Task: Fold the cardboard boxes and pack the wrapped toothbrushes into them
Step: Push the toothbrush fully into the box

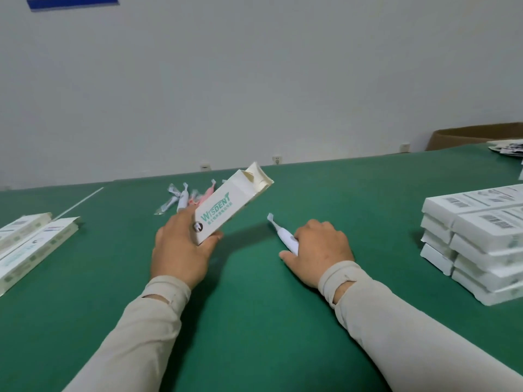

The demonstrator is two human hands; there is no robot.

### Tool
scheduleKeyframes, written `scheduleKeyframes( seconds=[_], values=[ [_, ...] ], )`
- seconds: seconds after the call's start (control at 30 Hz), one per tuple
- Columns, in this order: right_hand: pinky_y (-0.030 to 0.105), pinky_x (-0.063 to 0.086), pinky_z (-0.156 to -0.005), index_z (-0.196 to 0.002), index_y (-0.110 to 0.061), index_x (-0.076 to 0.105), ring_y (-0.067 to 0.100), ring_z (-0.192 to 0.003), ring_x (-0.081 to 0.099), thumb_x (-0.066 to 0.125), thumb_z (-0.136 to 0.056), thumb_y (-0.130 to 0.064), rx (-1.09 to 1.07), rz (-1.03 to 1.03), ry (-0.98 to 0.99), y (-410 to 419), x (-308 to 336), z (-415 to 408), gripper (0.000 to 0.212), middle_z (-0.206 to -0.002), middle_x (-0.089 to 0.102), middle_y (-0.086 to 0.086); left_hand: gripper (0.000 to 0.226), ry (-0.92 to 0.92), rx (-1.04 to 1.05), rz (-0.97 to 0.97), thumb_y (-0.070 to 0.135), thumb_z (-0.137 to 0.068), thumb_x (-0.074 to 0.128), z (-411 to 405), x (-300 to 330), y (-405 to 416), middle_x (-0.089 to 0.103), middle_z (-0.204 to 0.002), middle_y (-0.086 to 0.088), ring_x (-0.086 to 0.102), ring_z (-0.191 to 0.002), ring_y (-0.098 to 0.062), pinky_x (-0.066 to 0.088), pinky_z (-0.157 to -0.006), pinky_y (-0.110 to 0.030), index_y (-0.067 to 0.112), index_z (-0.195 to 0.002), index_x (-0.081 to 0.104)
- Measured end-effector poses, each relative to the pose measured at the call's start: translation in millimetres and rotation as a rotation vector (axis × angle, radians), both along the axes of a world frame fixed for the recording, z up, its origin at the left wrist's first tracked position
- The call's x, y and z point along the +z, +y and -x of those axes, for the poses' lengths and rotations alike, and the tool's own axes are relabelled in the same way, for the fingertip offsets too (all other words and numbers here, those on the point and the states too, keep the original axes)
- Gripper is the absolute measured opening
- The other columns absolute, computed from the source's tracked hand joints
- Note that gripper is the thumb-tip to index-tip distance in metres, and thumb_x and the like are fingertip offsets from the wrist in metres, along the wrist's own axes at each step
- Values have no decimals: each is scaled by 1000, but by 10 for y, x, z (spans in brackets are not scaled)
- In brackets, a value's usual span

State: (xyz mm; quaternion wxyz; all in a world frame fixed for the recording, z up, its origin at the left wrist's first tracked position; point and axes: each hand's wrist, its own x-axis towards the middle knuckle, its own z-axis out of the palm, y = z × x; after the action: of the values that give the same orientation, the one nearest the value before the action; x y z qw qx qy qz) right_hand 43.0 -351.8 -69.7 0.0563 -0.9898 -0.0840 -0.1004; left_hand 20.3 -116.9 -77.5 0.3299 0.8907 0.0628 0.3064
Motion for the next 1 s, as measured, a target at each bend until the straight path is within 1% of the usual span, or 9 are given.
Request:
scheduleKeyframes(
  seconds=[0.13, 0.27, 0.37, 0.43, 0.57, 0.63, 0.7, 0.8, 1.0],
  values=[
    [36, 40, -89, -109, -27, 67, 23, -107, 46, 52, -89, -50, -34, -1, -49, 7, 13, -35, 35, -113, 55, -1, 54, -28, 6, -27, 27, -83, 77, 30, -81, -49, 58, -109, 10, 50, -107, -25, 40, -91, -36, 32, -133, 55],
    [33, 34, -68, -92, -24, 64, 21, -85, 37, 55, -83, -50, -85, -111, -214, -101, 155, -34, 29, -85, 47, -4, 50, -16, 25, -100, 25, -82, 78, 36, -173, 103, 52, -106, 15, 41, -101, -18, 31, -86, -31, 34, -126, 56],
    [28, 29, -51, -86, -25, 50, 19, -67, 48, 57, -80, -48, -150, -430, -245, -260, 269, -53, 25, -72, 51, -6, 51, -34, 10, -112, 23, -81, 79, 38, -178, 118, 51, -106, 18, 41, -101, -17, 31, -87, -30, 36, -125, 57],
    [29, 35, -53, -88, -23, 50, 19, -64, 56, 58, -83, -45, -134, -747, -144, -327, 290, -70, 24, -72, 59, -5, 51, -27, -5, -120, 22, -81, 79, 30, -179, 97, 51, -106, 19, 39, -101, -14, 31, -87, -29, 37, -125, 56],
    [29, 37, -53, -80, -4, 59, 14, -52, 45, 61, -90, -38, 154, -1402, 77, -363, 295, -11, 35, -62, 56, 1, 52, -3, -49, -156, 22, -80, 79, 14, -172, 85, 50, -103, 24, 38, -102, -12, 31, -87, -30, 39, -123, 56],
    [26, 45, -54, -87, -10, 67, 11, -61, 52, 60, -93, -42, 307, -1572, 135, -348, 334, 60, 34, -72, 67, 2, 50, 7, -84, -177, 25, -80, 79, 15, -173, 80, 52, -103, 26, 40, -102, -13, 30, -86, -28, 44, -120, 55],
    [25, 49, -64, -94, -18, 68, 10, -73, 57, 55, -92, -48, 407, -1614, 115, -323, 371, 99, 33, -87, 73, 0, 48, 10, -109, -210, 27, -80, 79, 17, -175, 76, 56, -105, 22, 43, -102, -15, 30, -84, -27, 43, -118, 55],
    [29, 48, -68, -104, -20, 64, 12, -71, 59, 49, -89, -53, 480, -1577, 125, -264, 371, 139, 39, -88, 73, 0, 48, 10, -124, -245, 27, -79, 80, 22, -177, 65, 57, -105, 23, 45, -102, -16, 29, -84, -25, 42, -118, 56],
    [48, 53, -86, -95, -22, 64, 25, -84, 65, 45, -101, -49, 399, -1189, 32, -227, 194, 165, 33, -91, 73, -3, 55, 6, -148, -259, 21, -76, 82, 34, -179, 15, 50, -99, 32, 44, -101, -16, 31, -85, -29, 45, -118, 55]
  ],
)
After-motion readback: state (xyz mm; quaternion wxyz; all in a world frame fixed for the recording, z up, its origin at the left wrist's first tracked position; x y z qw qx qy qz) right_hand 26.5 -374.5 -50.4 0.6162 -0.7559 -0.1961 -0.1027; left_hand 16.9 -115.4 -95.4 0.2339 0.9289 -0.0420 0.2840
